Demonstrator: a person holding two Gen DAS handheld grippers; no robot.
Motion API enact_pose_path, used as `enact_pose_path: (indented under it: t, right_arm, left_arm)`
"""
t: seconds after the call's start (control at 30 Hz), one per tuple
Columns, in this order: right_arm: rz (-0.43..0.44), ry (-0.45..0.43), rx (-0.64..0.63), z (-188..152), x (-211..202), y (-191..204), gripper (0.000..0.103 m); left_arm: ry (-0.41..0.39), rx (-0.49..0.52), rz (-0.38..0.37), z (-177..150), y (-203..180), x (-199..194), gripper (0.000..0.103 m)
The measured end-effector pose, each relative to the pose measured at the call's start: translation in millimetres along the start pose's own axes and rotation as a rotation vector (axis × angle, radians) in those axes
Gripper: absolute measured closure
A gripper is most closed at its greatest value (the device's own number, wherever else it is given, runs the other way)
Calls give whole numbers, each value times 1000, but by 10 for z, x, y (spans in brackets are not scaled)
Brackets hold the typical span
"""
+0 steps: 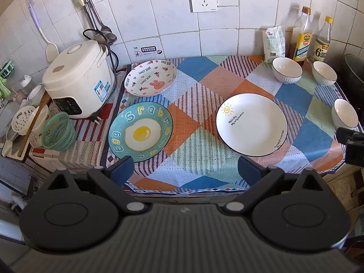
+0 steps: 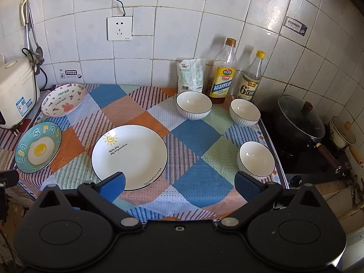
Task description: Organize plates and bowls
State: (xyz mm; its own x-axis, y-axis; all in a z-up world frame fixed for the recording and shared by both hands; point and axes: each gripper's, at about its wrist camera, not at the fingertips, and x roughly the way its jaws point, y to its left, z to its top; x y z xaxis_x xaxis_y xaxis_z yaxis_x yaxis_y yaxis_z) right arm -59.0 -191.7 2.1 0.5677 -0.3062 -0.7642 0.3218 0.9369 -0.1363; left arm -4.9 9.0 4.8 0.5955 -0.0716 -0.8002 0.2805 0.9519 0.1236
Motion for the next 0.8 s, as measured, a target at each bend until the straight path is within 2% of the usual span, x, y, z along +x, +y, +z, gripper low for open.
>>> enact_pose_path:
  t: [0.37,0.8]
  right_arm:
    - [-3,32,17,-54,61,27,0]
    - [2,15,10,-91,51,85,0]
  left_arm:
    - [-10,-19,-22,-63,41,45,4]
    - [-9,-49,-56,-118,101,167,4]
